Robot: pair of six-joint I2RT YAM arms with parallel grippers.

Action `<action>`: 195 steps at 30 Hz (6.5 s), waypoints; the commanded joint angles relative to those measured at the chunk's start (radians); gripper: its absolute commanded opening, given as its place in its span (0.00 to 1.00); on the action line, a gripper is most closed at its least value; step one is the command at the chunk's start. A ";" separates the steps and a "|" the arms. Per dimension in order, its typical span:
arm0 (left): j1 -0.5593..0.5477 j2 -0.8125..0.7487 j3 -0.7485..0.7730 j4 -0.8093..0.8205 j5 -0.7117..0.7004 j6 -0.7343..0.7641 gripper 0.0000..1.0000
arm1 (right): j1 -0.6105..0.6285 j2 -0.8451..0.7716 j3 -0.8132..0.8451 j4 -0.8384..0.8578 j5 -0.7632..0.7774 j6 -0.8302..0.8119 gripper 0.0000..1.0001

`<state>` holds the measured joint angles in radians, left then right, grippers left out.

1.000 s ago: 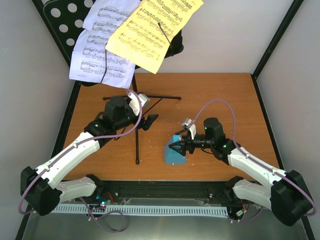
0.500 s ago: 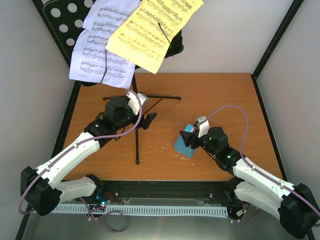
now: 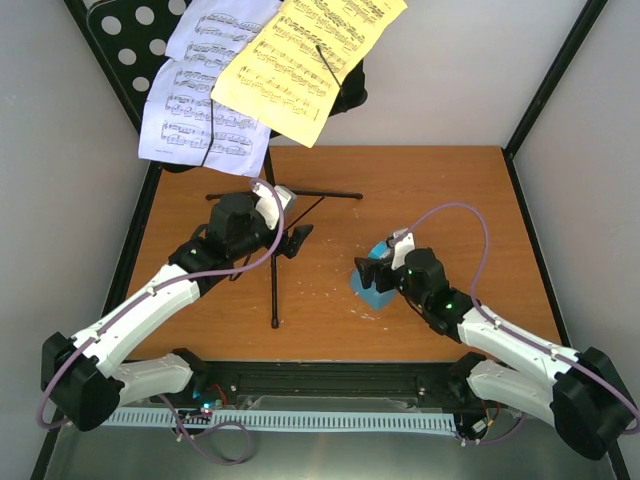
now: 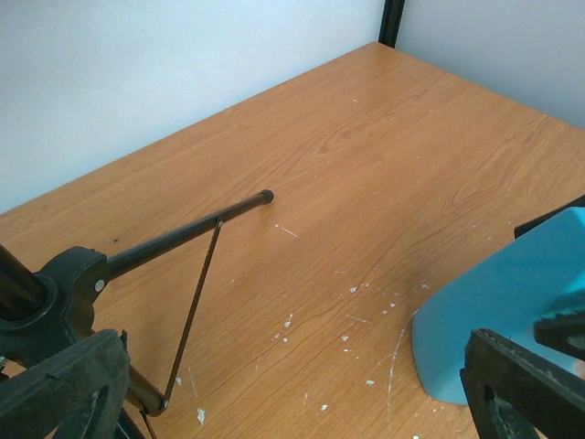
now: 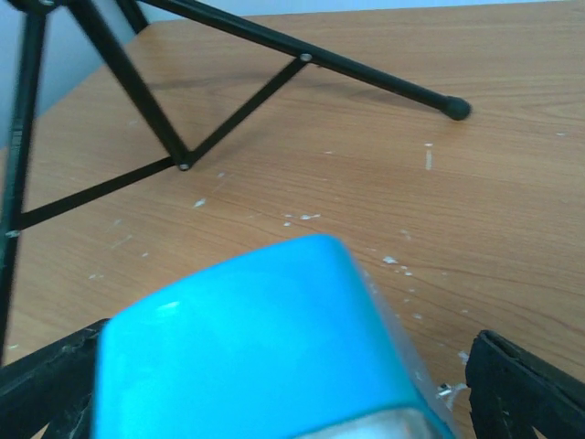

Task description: Pack up the instrument practice props

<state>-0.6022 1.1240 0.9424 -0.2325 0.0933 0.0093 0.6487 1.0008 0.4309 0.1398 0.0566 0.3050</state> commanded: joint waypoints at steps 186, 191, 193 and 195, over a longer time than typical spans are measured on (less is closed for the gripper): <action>0.209 -0.336 -0.160 -0.027 0.030 -0.057 0.99 | -0.252 0.783 0.716 -0.227 -0.903 -0.628 0.40; 0.209 -0.330 -0.159 -0.029 0.021 -0.060 1.00 | -0.246 0.750 0.671 -0.199 -0.896 -0.622 0.24; 0.209 -0.334 -0.161 -0.030 0.017 -0.060 0.99 | -0.242 0.729 0.643 -0.176 -0.889 -0.615 0.22; 0.209 -0.338 -0.161 -0.029 0.012 -0.060 1.00 | -0.236 0.698 0.612 -0.145 -0.880 -0.600 0.19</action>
<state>-0.3988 0.7967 0.7765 -0.2844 0.1226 -0.0677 0.4038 1.7573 1.0969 -0.0315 -0.8455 -0.3504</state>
